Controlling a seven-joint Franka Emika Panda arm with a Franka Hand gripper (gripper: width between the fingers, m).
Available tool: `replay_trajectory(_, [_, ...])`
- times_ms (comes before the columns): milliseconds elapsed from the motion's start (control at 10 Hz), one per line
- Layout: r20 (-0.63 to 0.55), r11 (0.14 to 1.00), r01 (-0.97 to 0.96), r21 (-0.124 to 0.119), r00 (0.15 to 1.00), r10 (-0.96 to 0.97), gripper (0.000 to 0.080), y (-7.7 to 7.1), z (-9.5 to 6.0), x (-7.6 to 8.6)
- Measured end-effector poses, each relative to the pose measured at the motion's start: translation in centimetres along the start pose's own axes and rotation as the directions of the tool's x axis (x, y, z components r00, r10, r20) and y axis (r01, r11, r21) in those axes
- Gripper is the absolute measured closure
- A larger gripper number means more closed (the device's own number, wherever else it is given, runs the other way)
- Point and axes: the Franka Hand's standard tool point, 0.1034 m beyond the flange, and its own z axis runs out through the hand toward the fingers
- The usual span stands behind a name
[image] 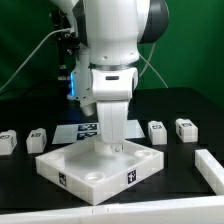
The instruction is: Assemble one leg
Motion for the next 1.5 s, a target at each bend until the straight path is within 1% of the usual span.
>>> replay_trajectory(300, [-0.001,1.000,-0.004,0.004,1.000,0.004,0.0150,-0.08,0.26,-0.17])
replay_trajectory(400, [-0.001,1.000,-0.004,0.005,1.000,0.004,0.0260,-0.08,0.28,-0.17])
replay_trajectory(500, [-0.001,1.000,-0.004,0.005,1.000,0.004,0.0394,-0.09,0.30,-0.18])
replay_trajectory(600, [0.000,1.000,-0.004,0.005,1.000,0.004,0.0394,-0.10,0.31,-0.18])
replay_trajectory(700, [0.000,1.000,-0.004,0.006,1.000,0.004,0.0595,-0.12,0.33,-0.19])
replay_trajectory(800, [0.000,1.000,-0.006,0.006,1.000,0.006,0.0722,-0.12,0.34,-0.26])
replay_trajectory(900, [-0.001,1.000,-0.005,0.005,1.000,0.005,0.0722,-0.08,0.32,-0.23])
replay_trajectory(1000, [-0.001,1.000,-0.006,0.005,1.000,0.006,0.0739,-0.07,0.32,-0.26])
replay_trajectory(1500, [-0.001,1.000,-0.006,0.005,1.000,0.006,0.0739,-0.07,0.31,-0.27])
